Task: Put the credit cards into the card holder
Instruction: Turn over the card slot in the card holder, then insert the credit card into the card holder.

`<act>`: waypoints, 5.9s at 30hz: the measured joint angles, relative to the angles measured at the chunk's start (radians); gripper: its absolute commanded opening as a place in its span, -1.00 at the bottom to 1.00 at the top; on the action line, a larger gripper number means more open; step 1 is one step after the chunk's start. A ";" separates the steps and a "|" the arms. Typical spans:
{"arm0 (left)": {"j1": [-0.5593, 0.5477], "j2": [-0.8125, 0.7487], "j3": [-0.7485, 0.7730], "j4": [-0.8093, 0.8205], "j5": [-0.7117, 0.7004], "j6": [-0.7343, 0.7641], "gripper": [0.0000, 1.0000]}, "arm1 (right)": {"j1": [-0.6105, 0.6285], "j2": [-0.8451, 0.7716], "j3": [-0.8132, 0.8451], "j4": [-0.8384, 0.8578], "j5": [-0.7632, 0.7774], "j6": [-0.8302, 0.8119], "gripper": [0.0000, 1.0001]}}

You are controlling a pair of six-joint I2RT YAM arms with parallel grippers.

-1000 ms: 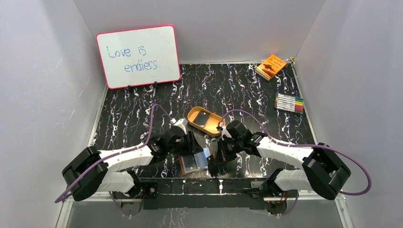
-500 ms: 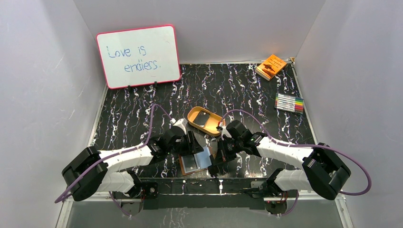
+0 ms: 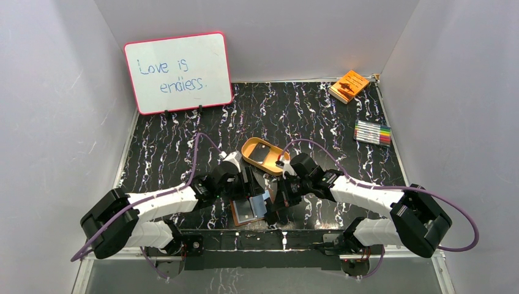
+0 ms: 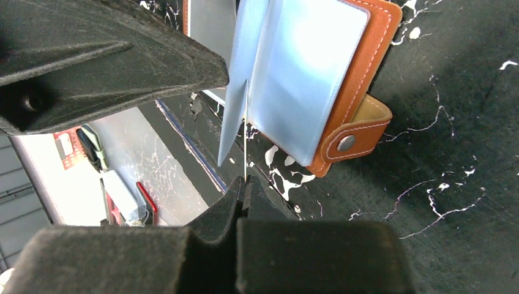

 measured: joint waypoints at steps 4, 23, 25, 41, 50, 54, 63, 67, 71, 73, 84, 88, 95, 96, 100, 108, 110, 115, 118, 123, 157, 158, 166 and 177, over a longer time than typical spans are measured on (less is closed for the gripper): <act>0.002 0.001 0.000 -0.007 -0.007 -0.001 0.40 | 0.003 0.000 0.000 0.010 -0.005 -0.002 -1.00; 0.026 0.072 0.035 -0.029 -0.017 0.004 0.14 | 0.009 0.000 0.000 0.012 -0.008 -0.013 -1.00; 0.026 0.080 0.035 -0.030 -0.018 0.004 0.06 | 0.009 0.000 0.000 0.012 -0.008 -0.014 -1.00; 0.033 0.079 0.035 -0.052 -0.019 0.011 -0.58 | 0.009 0.000 0.001 0.011 -0.007 -0.018 -1.00; 0.039 0.058 0.026 -0.060 -0.042 0.010 -0.71 | 0.009 -0.124 0.001 -0.084 0.021 -0.031 -1.00; 0.039 0.056 0.026 -0.061 -0.046 0.008 -0.72 | 0.009 -0.205 0.011 -0.170 0.023 -0.051 -1.00; 0.039 0.055 0.026 -0.064 -0.048 0.008 -0.73 | 0.022 -0.145 0.122 -0.235 0.025 -0.078 -1.00; 0.039 0.055 0.025 -0.065 -0.049 0.007 -0.73 | 0.023 -0.074 0.135 -0.224 0.044 -0.064 -1.00; 0.040 0.049 0.024 -0.069 -0.049 0.007 -0.73 | 0.023 0.010 0.134 -0.201 0.053 -0.023 -1.00; 0.040 0.045 0.024 -0.071 -0.049 0.007 -0.72 | 0.023 0.031 0.134 -0.180 0.051 -0.008 -1.00; 0.040 0.042 0.031 -0.081 -0.047 0.012 -0.17 | 0.027 0.180 0.142 -0.048 -0.024 0.011 -1.00; 0.040 0.040 0.052 -0.106 -0.047 0.023 -0.02 | 0.036 0.215 0.145 -0.027 -0.039 0.012 -1.00; 0.040 0.030 0.144 -0.238 -0.072 0.065 0.19 | 0.051 0.226 0.187 0.012 -0.050 0.026 -1.00; 0.040 0.023 0.156 -0.261 -0.080 0.070 0.21 | 0.056 0.231 0.195 0.017 -0.050 0.028 -1.00; 0.040 -0.030 0.184 -0.340 -0.113 0.083 0.24 | 0.076 0.257 0.217 0.034 -0.050 0.032 -1.00; 0.043 -0.174 0.186 -0.497 -0.176 0.044 0.19 | 0.113 0.360 0.266 0.043 -0.040 0.042 -1.00; 0.044 -0.206 0.173 -0.505 -0.182 0.024 0.17 | 0.121 0.388 0.274 0.048 -0.037 0.046 -1.00; 0.045 -0.193 0.131 -0.517 -0.184 -0.013 0.14 | 0.129 0.370 0.275 0.042 -0.013 0.053 -1.00; 0.045 -0.167 0.127 -0.536 -0.199 -0.032 0.14 | 0.130 0.288 0.268 0.016 0.043 0.053 -1.00; 0.045 -0.171 0.126 -0.581 -0.251 -0.079 0.12 | 0.090 0.113 0.204 0.018 0.083 0.056 -1.00; 0.046 -0.180 -0.027 -0.557 -0.208 -0.237 -0.08 | 0.035 0.288 0.105 0.231 -0.041 0.163 -1.00; 0.046 -0.174 -0.027 -0.542 -0.200 -0.236 -0.09 | 0.035 0.291 0.101 0.237 -0.042 0.169 -1.00; 0.046 -0.178 -0.040 -0.519 -0.187 -0.240 -0.30 | 0.035 0.317 0.055 0.343 -0.027 0.263 -1.00; 0.046 -0.307 -0.089 -0.672 -0.222 -0.276 -0.72 | 0.035 0.340 0.041 0.397 0.002 0.301 -1.00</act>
